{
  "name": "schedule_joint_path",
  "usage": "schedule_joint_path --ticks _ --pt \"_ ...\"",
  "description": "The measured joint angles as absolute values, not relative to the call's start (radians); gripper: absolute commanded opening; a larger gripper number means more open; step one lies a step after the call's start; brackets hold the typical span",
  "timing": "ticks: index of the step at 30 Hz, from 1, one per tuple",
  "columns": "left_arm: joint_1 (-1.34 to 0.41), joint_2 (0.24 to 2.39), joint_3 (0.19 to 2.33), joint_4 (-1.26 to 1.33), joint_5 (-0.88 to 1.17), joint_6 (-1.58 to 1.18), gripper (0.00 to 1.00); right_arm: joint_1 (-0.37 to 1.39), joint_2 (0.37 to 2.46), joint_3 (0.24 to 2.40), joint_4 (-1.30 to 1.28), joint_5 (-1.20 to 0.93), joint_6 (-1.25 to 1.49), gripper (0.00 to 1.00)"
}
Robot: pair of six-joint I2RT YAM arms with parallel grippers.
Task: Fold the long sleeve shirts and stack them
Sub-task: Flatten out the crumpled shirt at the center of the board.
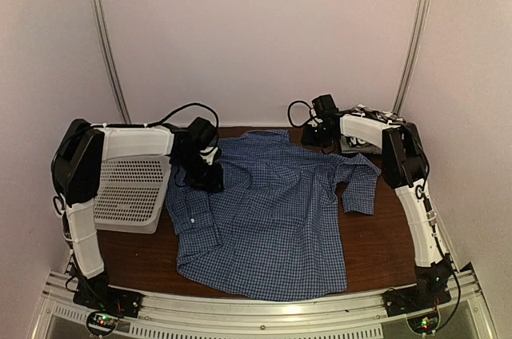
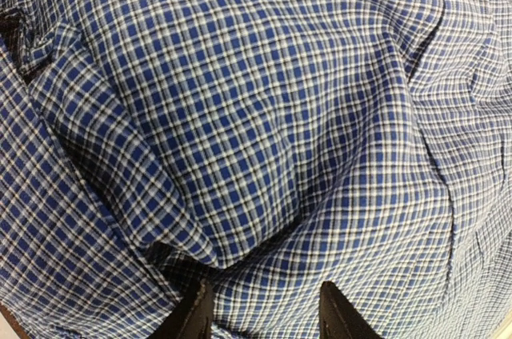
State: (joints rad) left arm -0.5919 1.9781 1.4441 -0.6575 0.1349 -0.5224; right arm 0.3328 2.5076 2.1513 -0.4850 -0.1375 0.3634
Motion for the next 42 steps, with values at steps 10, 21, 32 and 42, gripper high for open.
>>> schedule_joint_path --ticks 10,21,32,42 --pt "-0.622 1.924 1.360 -0.653 0.135 -0.524 0.46 0.443 2.503 2.152 -0.460 -0.189 0.374 0.43" --pt "-0.684 1.870 1.206 -0.663 0.138 -0.522 0.46 0.409 2.575 2.177 -0.421 -0.201 0.373 0.43" --pt "-0.732 1.753 1.050 -0.674 0.154 -0.542 0.46 0.357 2.653 2.289 -0.400 -0.237 0.373 0.45" --pt "-0.746 1.738 1.156 -0.772 0.110 -0.588 0.48 0.346 2.675 2.329 -0.399 -0.273 0.365 0.58"
